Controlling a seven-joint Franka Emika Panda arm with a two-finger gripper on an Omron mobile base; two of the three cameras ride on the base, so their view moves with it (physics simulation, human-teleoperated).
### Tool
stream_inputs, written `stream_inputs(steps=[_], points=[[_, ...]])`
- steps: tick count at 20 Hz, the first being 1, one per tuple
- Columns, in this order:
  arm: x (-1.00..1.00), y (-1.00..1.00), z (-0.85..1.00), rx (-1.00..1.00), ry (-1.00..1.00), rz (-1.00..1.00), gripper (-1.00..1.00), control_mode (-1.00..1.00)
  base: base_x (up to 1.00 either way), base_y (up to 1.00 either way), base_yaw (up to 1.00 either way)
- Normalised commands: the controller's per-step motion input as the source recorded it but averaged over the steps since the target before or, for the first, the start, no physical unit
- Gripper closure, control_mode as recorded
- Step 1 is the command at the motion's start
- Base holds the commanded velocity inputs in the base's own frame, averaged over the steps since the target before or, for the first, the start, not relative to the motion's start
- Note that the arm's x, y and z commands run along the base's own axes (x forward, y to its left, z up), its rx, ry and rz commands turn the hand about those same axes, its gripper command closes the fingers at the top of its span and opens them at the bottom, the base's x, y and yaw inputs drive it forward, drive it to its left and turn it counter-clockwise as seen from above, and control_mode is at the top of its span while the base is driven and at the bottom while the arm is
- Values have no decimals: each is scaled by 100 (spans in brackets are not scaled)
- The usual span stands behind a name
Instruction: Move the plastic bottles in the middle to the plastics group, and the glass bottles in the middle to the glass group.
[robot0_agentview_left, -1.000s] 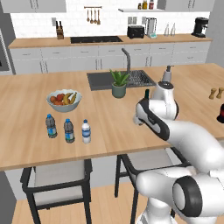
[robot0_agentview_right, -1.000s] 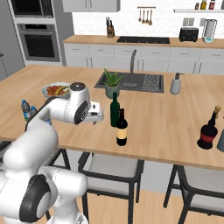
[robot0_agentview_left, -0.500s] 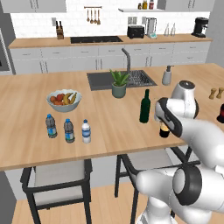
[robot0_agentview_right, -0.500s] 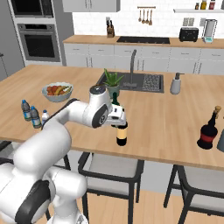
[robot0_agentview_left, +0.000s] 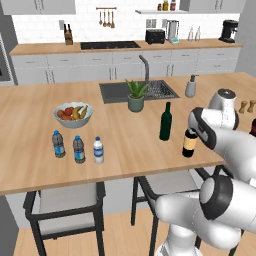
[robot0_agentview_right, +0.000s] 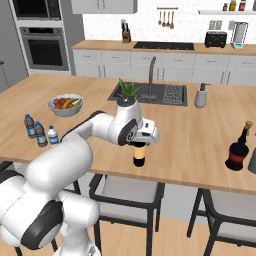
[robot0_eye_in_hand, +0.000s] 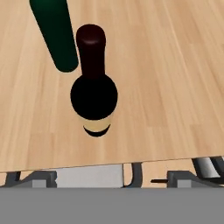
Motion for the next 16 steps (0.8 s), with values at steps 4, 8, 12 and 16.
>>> stream_inputs(steps=[4,8,12,16], points=[[22,1,0,0,-2,0,-100,-100,0,0,0],[26,4,0,0,0,0,-100,-100,0,0,0],[28,4,0,0,-3,0,-100,-100,0,0,0],[8,8,0,0,-7,0,-100,-100,0,0,0]])
